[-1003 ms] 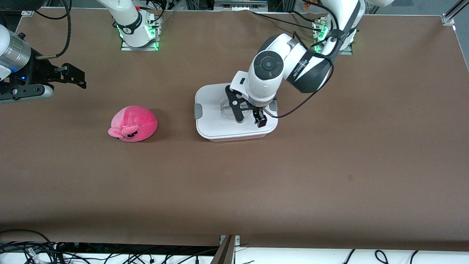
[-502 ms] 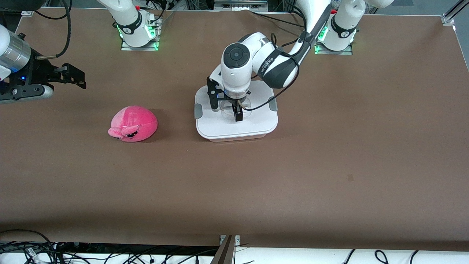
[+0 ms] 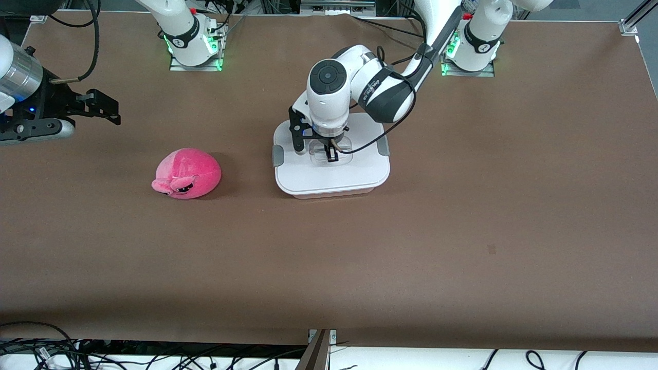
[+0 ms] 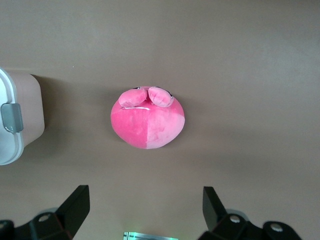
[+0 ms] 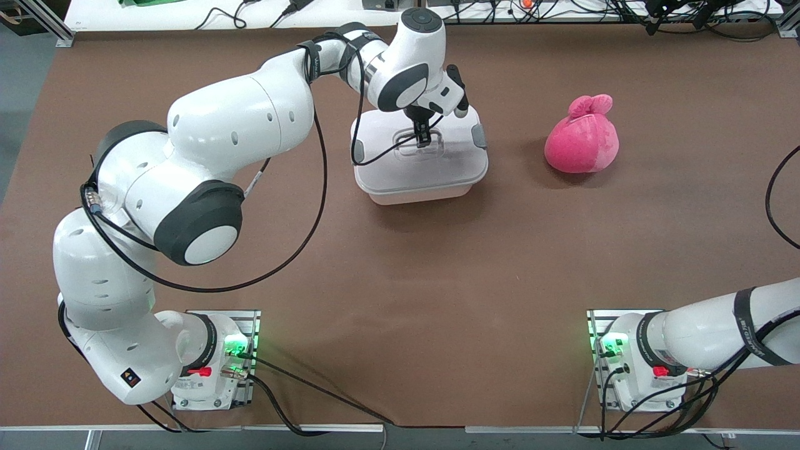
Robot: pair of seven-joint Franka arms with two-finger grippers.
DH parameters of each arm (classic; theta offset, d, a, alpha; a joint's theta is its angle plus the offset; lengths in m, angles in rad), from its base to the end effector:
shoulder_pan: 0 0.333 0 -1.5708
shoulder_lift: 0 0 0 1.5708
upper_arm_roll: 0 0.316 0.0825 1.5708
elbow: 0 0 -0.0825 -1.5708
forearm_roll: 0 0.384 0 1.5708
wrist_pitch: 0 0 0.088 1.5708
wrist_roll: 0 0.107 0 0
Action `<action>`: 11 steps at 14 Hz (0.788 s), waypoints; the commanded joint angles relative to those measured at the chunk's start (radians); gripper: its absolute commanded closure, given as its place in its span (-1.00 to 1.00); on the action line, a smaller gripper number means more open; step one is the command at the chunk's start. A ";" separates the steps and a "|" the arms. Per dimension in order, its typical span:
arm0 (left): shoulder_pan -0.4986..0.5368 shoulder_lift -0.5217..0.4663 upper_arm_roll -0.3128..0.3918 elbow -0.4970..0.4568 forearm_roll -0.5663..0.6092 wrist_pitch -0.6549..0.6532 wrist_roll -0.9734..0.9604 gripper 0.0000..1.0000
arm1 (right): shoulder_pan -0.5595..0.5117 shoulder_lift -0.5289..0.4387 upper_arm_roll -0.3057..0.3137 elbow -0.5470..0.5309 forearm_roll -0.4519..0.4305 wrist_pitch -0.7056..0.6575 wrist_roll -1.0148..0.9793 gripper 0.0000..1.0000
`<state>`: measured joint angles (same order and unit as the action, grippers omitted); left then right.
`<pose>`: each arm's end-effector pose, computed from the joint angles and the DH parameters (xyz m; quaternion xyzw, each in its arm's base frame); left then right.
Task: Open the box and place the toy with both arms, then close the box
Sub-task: 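Lower the left gripper and grasp the lid handle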
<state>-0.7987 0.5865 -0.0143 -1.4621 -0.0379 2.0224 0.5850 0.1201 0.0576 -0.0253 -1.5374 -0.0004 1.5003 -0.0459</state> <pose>0.4861 -0.5144 0.3380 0.7714 -0.6359 -0.0154 0.0193 0.5614 0.0538 0.6021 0.9964 0.0702 -0.0473 0.0021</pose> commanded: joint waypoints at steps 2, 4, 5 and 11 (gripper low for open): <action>-0.014 -0.034 0.008 0.000 0.020 -0.048 0.004 1.00 | -0.019 -0.001 0.016 0.005 -0.003 0.002 -0.009 -0.99; -0.023 -0.048 0.010 0.002 0.018 -0.057 0.004 1.00 | -0.019 -0.001 0.016 0.005 -0.003 0.002 -0.009 -0.99; -0.023 -0.057 0.010 0.006 0.018 -0.066 0.004 1.00 | -0.019 -0.001 0.016 0.005 -0.003 0.002 -0.009 -0.99; 0.031 -0.085 0.023 0.124 0.015 -0.287 0.013 1.00 | -0.014 -0.001 0.018 0.005 -0.012 0.005 -0.002 -0.99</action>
<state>-0.8041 0.5277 0.0040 -1.3851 -0.0372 1.8341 0.5848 0.1198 0.0576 -0.0253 -1.5374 -0.0005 1.5014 -0.0459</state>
